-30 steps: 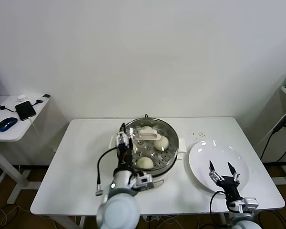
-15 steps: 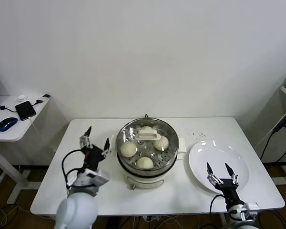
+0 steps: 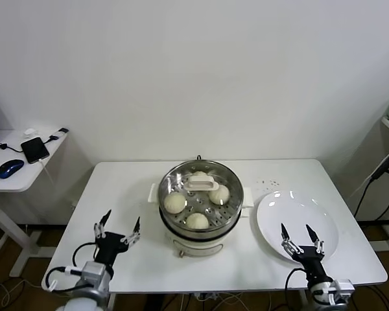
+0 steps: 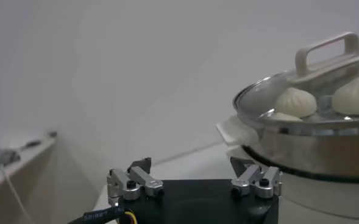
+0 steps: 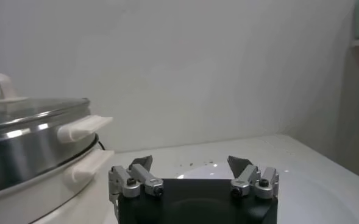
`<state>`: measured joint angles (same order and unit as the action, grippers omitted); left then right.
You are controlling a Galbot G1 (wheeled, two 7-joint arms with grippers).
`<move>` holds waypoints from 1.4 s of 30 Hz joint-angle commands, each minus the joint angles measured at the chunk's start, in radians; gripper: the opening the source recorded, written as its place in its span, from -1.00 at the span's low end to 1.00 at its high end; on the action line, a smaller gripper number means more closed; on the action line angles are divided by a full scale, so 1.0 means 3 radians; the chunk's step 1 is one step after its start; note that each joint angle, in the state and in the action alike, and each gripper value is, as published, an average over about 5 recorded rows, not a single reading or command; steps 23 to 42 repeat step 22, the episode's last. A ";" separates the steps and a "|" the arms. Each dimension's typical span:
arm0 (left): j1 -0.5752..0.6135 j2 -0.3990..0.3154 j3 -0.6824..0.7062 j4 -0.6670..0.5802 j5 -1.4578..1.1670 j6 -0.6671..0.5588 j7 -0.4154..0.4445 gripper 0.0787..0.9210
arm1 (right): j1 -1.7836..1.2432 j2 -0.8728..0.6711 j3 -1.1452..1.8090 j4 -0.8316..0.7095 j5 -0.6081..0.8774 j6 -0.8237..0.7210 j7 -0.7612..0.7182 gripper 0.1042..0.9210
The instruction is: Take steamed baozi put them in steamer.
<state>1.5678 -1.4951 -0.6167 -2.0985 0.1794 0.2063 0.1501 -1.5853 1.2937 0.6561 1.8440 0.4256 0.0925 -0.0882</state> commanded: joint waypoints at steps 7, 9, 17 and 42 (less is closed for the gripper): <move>0.0415 -0.0014 -0.0151 -0.0092 -0.0804 -0.0245 -0.0053 0.77 | -0.0258 -0.0215 0.0070 0.0175 -0.0112 0.0005 -0.0076 0.76; 0.0416 -0.0008 -0.0154 -0.0086 -0.0812 -0.0260 -0.0052 0.77 | -0.0260 -0.0228 0.0088 0.0184 -0.0111 -0.0019 -0.0079 0.76; 0.0390 -0.0004 -0.0128 -0.0098 -0.0830 -0.0276 -0.0037 0.77 | -0.0249 -0.0111 0.0065 0.0240 -0.0202 -0.0064 -0.0105 0.76; 0.0384 0.0000 -0.0131 -0.0101 -0.0834 -0.0298 -0.0025 0.77 | -0.0233 -0.0084 0.0058 0.0242 -0.0253 -0.0059 -0.0122 0.76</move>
